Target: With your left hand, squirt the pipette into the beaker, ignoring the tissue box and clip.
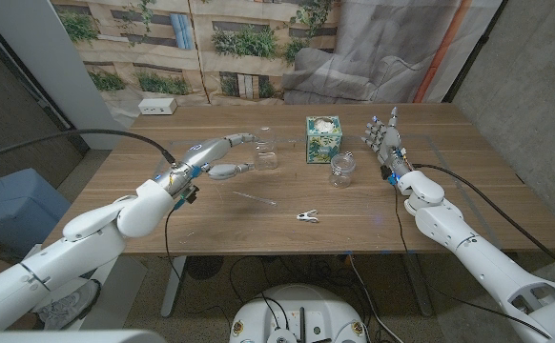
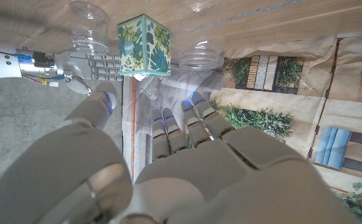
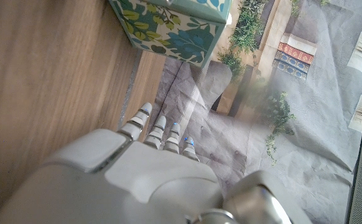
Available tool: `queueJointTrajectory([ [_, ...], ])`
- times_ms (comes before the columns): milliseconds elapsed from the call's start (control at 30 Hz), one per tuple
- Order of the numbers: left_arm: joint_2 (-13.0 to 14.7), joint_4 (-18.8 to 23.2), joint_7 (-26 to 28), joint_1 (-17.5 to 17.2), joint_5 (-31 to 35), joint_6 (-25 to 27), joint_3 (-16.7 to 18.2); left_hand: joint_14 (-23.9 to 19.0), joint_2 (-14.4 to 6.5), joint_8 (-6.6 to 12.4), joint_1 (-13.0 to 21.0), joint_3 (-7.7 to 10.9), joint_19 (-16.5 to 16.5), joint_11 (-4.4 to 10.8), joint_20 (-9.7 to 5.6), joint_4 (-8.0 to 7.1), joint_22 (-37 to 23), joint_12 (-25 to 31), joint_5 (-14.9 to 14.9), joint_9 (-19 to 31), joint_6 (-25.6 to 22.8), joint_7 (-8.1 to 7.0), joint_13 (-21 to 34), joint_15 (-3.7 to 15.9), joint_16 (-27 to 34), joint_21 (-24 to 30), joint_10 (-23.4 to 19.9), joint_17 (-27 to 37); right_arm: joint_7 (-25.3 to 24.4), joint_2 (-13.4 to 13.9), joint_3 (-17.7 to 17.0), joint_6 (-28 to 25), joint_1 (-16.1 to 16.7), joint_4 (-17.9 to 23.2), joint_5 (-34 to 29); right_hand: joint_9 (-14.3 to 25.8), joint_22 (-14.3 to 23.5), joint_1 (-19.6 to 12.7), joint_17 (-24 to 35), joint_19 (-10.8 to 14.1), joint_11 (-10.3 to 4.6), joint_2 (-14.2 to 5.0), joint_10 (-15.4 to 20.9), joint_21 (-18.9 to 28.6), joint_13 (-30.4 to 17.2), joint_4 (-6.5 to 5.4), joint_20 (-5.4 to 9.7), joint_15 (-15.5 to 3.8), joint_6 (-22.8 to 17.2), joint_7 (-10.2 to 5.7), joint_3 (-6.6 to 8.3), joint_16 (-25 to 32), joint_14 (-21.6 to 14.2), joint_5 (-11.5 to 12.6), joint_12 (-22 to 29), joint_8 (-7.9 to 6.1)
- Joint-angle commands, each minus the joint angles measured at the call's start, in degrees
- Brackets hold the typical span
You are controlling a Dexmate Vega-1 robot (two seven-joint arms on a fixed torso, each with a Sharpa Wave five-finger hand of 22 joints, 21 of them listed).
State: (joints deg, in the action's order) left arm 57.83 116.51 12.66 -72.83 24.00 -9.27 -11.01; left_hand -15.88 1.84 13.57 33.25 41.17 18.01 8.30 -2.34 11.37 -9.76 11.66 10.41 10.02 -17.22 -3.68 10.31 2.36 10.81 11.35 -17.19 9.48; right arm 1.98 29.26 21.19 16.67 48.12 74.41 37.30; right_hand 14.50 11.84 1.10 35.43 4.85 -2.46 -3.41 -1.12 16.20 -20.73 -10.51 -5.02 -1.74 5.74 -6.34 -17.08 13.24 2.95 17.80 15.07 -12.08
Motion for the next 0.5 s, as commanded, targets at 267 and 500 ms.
queueJointTrajectory([
  [267,4.40,8.46,-8.80,2.44,11.67,10.76,-5.02,0.23,0.40,-0.11,2.52,-0.32,-0.61,0.24,1.09,-0.17,-0.18,0.10,0.45,0.17,-0.51,-0.52,0.22,2.79,-0.47,-0.43,-0.76,0.21,-0.04,-0.01,0.02,0.00,-0.02,-0.02,0.00,0.09,0.31,0.00,0.25,0.19,-0.36,-3.35,0.02,0.31,-0.19,0.04,0.04,-4.82,-0.11,-0.49,-0.44,0.33,0.41,0.27,0.15,-0.39],
  [500,5.45,9.63,-11.96,4.15,14.40,12.35,-6.53,1.25,0.77,-0.17,4.15,-0.64,-1.37,0.19,1.53,-0.29,-0.21,0.07,0.50,0.15,-1.09,-0.25,0.26,2.05,-0.77,-0.60,-1.21,0.24,0.18,0.05,0.03,-0.01,-0.03,-0.04,0.07,0.10,0.30,0.00,0.25,0.21,-0.40,-3.32,-0.12,0.32,-0.19,0.05,0.04,-4.85,-0.03,-0.50,-0.45,0.36,0.33,0.26,0.10,-0.36],
])
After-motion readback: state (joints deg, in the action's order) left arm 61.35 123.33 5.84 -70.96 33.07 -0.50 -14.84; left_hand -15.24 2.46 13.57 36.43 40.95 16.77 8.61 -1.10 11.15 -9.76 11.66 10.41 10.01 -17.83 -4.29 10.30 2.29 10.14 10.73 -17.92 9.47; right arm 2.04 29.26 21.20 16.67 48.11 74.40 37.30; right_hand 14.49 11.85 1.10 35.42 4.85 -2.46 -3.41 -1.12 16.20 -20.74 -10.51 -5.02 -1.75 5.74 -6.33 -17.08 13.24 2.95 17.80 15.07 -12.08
